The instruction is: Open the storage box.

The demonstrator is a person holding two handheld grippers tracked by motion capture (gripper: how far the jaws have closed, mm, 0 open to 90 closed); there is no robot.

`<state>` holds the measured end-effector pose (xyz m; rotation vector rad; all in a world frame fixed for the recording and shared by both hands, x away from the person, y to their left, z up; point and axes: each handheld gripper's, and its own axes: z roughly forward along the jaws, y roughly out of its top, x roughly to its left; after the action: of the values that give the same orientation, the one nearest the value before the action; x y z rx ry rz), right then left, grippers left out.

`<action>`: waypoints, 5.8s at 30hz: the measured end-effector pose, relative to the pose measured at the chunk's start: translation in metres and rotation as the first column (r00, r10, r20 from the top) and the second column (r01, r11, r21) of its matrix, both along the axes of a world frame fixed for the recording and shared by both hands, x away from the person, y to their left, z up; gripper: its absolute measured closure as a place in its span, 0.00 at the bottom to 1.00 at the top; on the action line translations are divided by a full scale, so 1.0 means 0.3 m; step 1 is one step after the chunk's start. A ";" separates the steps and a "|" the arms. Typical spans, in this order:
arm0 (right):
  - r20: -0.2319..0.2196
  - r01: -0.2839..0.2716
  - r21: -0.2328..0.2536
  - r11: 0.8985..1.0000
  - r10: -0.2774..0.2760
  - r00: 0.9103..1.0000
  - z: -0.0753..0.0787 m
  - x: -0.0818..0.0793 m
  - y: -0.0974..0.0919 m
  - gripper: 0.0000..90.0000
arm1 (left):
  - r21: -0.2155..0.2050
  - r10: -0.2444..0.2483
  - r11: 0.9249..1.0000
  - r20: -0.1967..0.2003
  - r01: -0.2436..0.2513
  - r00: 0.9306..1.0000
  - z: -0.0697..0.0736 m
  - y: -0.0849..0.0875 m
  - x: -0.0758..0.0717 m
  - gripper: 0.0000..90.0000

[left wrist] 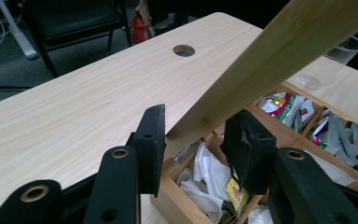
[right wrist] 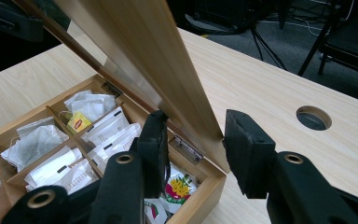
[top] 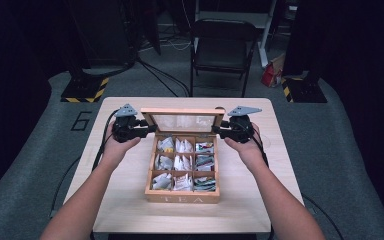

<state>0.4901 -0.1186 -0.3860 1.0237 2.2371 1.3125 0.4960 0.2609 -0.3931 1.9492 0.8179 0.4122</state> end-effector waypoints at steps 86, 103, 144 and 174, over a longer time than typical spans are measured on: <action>-0.130 0.039 0.011 0.999 -0.037 0.991 -0.080 0.186 0.012 0.73 | -0.077 0.053 0.995 -0.072 -0.058 0.996 -0.010 0.071 0.072 0.70; -0.176 0.066 0.014 0.998 -0.063 0.982 -0.084 0.228 0.016 0.73 | -0.058 0.040 0.997 -0.081 -0.044 0.996 -0.025 0.086 0.051 0.70; -0.079 -0.086 -0.010 0.996 0.085 0.993 -0.032 -0.039 0.065 0.61 | -0.048 0.068 0.996 -0.079 -0.071 0.995 -0.016 0.120 0.005 0.58; -0.039 -0.283 -0.019 0.959 0.282 0.959 -0.058 -0.199 0.225 0.67 | -0.044 0.065 0.997 -0.073 -0.069 0.995 -0.010 0.129 -0.063 0.55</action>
<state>0.4304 -0.0510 -0.4035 0.7433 2.4923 1.3829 0.4772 0.2996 -0.3961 1.9069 0.9332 0.3613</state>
